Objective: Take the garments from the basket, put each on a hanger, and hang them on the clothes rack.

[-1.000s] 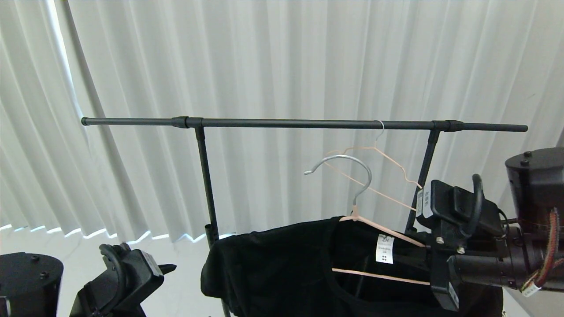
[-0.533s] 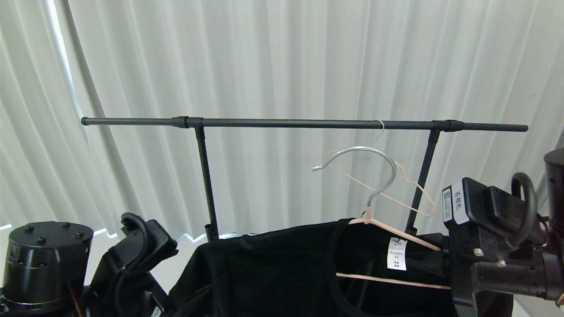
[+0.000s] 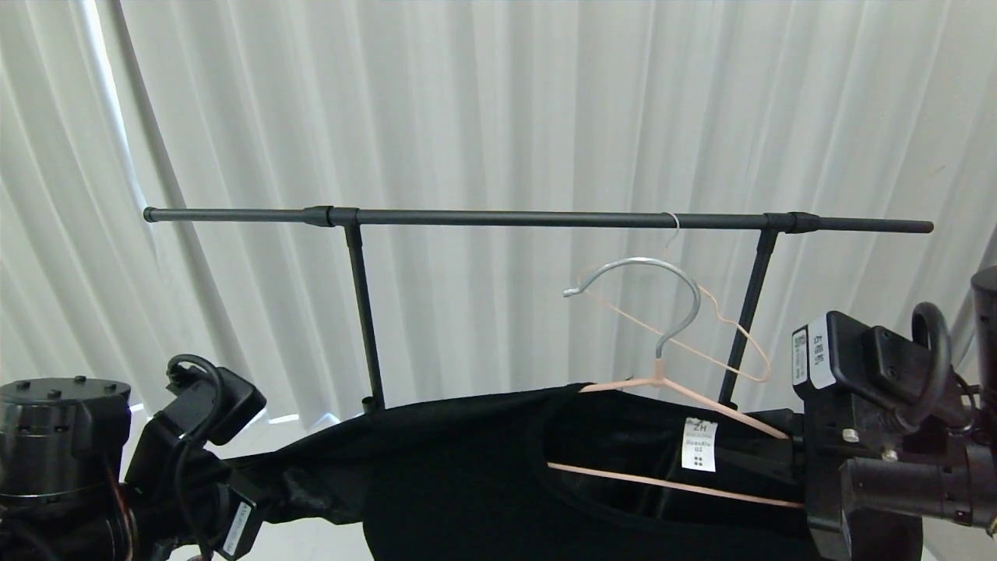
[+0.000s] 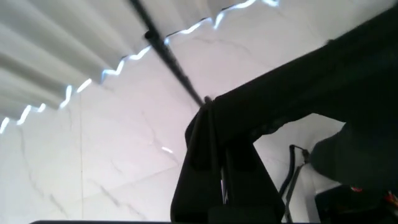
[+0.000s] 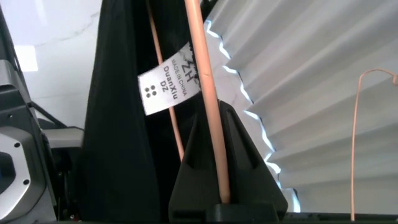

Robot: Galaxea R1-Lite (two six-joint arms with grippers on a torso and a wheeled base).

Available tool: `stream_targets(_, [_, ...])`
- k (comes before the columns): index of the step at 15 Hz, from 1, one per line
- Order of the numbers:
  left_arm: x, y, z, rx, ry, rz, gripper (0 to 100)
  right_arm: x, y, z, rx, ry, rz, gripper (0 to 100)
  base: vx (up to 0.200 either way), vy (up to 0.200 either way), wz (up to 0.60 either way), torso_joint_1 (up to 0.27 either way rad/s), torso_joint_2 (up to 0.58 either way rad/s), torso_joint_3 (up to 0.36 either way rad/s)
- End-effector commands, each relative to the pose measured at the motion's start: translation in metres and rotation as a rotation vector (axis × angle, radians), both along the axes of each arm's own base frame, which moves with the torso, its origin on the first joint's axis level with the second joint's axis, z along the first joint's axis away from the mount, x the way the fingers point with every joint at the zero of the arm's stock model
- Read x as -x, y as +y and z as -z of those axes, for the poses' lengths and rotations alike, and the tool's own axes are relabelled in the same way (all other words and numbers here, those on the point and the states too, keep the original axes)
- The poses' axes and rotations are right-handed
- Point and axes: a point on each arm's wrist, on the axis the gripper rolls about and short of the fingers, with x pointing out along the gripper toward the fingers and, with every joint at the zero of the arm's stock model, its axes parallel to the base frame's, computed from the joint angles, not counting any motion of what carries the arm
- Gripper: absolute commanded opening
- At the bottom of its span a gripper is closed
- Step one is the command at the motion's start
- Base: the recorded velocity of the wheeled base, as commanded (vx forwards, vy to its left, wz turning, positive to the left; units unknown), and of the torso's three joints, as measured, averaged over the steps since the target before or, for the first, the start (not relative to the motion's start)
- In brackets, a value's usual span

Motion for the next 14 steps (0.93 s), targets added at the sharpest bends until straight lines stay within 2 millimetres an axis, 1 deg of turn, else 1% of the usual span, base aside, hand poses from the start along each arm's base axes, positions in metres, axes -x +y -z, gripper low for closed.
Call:
stream_targets(1, [0.002,0.005,0.0,-0.002,-0.003,-0.029,0,0.0,-0.001,0.002,0.003,0.003,0.002,0,0.0,0.0,0.0,0.0,0.0,0.0])
stream_targets(4, [0.007,-0.003,-0.004,0.003,-0.031,0.028,0,0.0,-0.001,0.002,0.002,0.005,0.003,0,0.0,0.0,0.0,0.0,0.0,0.0])
stream_targets(5, [0.009,-0.005,-0.007,0.007,-0.045,0.043,100,0.0,-0.001,0.002,0.002,0.005,0.003,0,0.0,0.0,0.0,0.0,0.0,0.0])
stream_targets(9, [0.012,-0.005,-0.014,0.045,-0.078,0.032,100,-0.003,-0.006,0.003,0.012,0.005,0.044,0,0.0,0.0,0.0,0.0,0.0,0.0])
stream_targets(14, [0.023,-0.003,-0.036,0.139,-0.177,-0.007,100,-0.019,-0.027,0.01,0.026,0.064,0.217,0,0.0,0.0,0.0,0.0,0.0,0.0])
